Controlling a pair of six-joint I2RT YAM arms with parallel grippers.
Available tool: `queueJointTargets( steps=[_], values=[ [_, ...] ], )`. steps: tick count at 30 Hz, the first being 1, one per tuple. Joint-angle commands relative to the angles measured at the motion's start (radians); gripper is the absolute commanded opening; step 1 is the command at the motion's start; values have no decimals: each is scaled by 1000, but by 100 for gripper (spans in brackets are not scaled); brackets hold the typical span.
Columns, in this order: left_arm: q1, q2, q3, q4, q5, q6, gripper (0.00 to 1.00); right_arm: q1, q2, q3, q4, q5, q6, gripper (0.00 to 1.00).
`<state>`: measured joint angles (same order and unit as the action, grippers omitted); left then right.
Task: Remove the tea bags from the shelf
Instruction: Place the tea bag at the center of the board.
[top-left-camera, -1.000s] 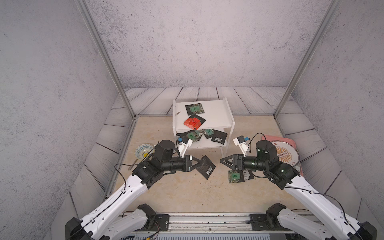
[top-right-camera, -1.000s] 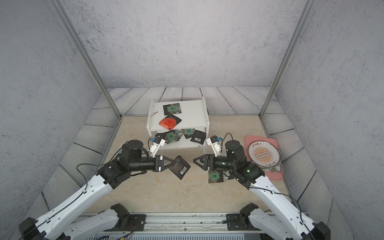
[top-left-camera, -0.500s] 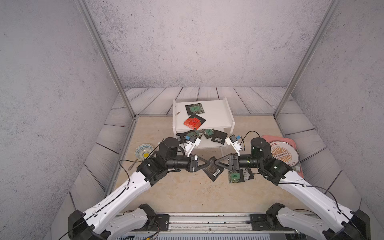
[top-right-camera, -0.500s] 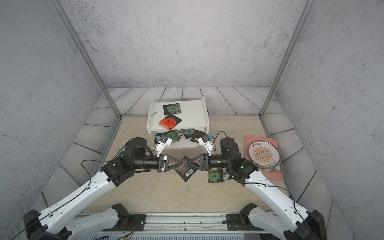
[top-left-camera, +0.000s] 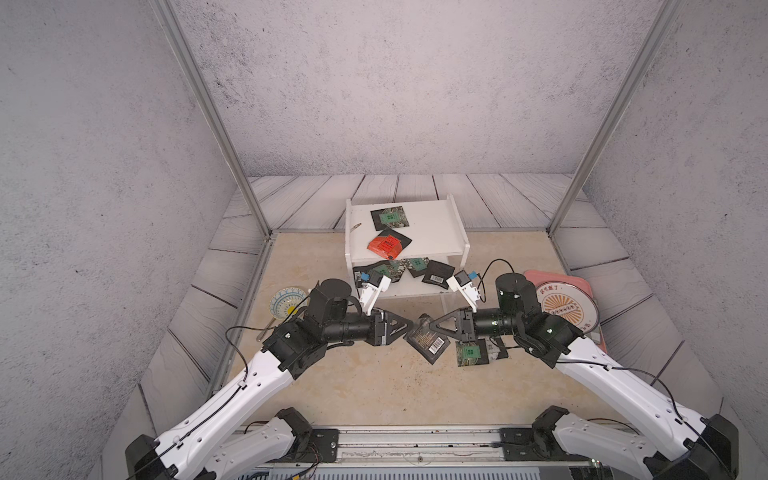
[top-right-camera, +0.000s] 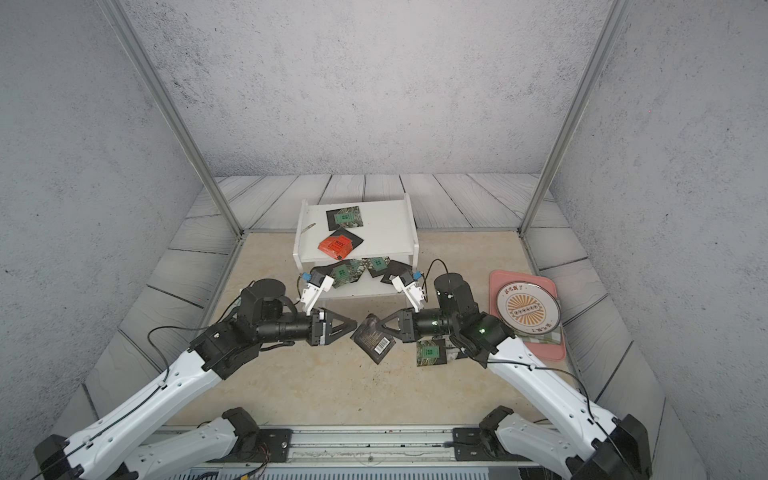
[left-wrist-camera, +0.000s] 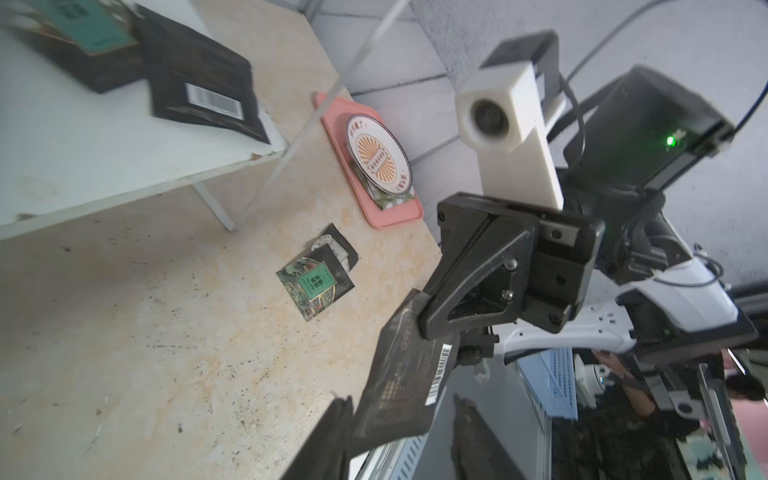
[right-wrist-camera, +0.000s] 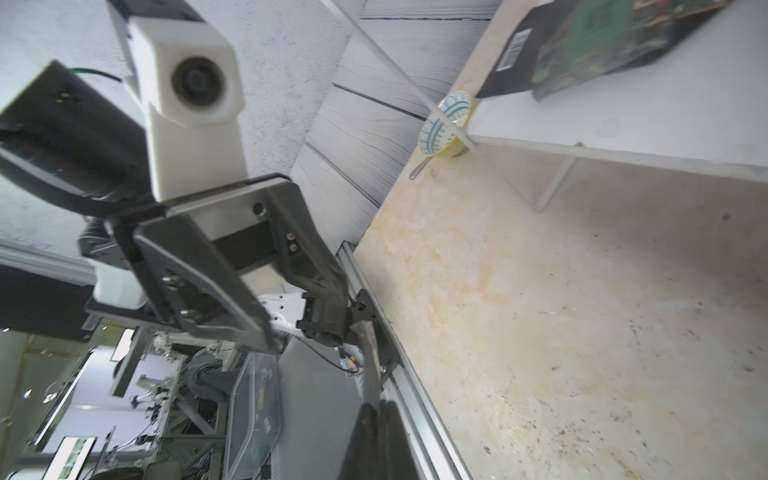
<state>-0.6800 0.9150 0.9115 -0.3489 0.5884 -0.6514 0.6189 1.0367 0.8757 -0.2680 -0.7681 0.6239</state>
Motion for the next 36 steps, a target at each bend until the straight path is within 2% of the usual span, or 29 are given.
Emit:
queueJointTargets(
  steps=[1, 6, 10, 17, 26, 31, 36],
  values=[
    [64, -64, -23, -116, -101, 32, 50, -9, -7, -30, -103, 159, -32, 0],
    [176, -140, -73, -132, -95, 8, 51, -68, 6, -128, -119, 326, 18, 0],
    [180, -126, -86, -128, -87, 1, 51, -116, 34, -198, -118, 427, 63, 0],
    [181, -94, -105, -97, -80, -14, 51, -119, 124, -261, -70, 538, 129, 0],
    [181, -96, -120, -94, -76, -19, 51, -120, 252, -308, 42, 586, 145, 1],
    [183, -102, -121, -98, -79, -20, 51, -121, 256, -307, 12, 614, 131, 10],
    [186, -100, -122, -96, -80, -18, 51, -120, 194, -291, -68, 655, 100, 29]
  ],
)
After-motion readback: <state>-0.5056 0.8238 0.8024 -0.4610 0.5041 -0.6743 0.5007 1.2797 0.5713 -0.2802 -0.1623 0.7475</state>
